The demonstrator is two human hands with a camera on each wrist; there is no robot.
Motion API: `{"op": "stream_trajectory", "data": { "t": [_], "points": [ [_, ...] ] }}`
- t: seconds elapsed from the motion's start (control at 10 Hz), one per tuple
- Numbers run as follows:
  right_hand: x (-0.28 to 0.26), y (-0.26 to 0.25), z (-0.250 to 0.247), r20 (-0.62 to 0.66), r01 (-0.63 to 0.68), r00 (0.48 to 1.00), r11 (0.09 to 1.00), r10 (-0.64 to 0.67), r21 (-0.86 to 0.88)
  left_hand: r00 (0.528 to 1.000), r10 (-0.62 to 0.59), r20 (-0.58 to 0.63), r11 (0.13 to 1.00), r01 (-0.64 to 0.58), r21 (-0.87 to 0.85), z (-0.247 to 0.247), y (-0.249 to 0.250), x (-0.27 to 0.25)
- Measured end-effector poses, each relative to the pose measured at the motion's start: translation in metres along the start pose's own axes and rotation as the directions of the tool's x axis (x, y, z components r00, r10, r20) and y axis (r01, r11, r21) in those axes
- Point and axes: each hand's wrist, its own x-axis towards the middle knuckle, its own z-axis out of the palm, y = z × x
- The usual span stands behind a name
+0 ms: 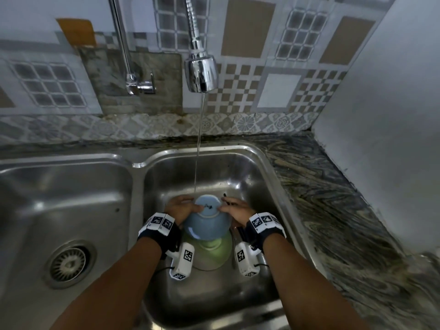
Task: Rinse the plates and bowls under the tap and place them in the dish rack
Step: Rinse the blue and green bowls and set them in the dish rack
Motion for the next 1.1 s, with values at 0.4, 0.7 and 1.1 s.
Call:
{"op": "stream_trajectory", "data": {
  "t": [0.4, 0.7, 1.1],
  "points": [
    [0.005, -0.016, 0.002, -0.053, 0.095, 0.993, 0.989, -0.102, -0.116, 0.992, -0.124, -0.037, 0.992, 0.124, -0.009, 0.006, 0.046, -0.044],
    [0.025, -0.037, 0.015, -0.127, 0.132, 0.983, 0.991, -0.133, -0.014, 0.983, -0.164, 0.079, 0.972, 0.175, -0.157, -0.006, 0.042, -0.048],
    [0.025, -0.062, 0.051, -0.036, 0.186, 0.982, 0.956, -0.183, 0.227, 0.984, -0.166, 0.057, 0.958, 0.175, -0.228, -0.015, 0.024, -0.039]
  ]
}}
